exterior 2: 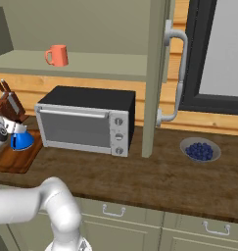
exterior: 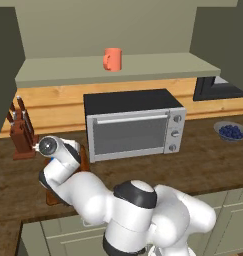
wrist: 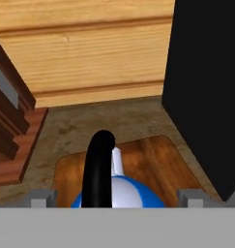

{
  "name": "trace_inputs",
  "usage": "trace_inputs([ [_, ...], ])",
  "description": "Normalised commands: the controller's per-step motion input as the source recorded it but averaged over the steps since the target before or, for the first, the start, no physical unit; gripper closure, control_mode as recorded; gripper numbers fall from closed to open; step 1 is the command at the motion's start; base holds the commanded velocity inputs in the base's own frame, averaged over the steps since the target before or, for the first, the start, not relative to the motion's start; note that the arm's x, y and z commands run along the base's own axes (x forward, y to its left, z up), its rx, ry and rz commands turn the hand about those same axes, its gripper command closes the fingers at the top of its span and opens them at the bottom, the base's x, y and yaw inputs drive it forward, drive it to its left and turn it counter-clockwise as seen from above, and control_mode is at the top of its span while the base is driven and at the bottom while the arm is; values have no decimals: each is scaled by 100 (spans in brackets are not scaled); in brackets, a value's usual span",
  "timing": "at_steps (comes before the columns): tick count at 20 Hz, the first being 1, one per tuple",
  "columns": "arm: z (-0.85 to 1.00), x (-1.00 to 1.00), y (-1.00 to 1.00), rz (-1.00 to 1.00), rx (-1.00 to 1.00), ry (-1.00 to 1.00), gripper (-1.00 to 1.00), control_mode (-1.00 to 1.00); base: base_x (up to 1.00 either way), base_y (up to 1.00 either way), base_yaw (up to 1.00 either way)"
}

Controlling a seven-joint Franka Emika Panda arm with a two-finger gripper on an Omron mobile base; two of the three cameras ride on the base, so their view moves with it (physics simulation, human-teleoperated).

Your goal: Pick the kettle from the counter and place it on the tray. Then pick the mug from the cabinet and place it on the tray. Then close the cabinet doors.

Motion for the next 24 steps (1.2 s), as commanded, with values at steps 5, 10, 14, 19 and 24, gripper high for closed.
trace_inputs([
  [5, -9, -7, -1, 0, 2, 1, -100, -100, 0, 0, 0],
  [10, 9, 0, 0, 0, 4, 0, -100, -100, 0, 0, 0],
  [14, 24, 0, 5, 3, 5, 0, -100, -100, 0, 0, 0],
  [19, 23, 0, 14, 6, 7, 10, -100, -100, 0, 0, 0],
  [24, 13, -5, 6, 9, 5, 15, -100, -100, 0, 0, 0],
])
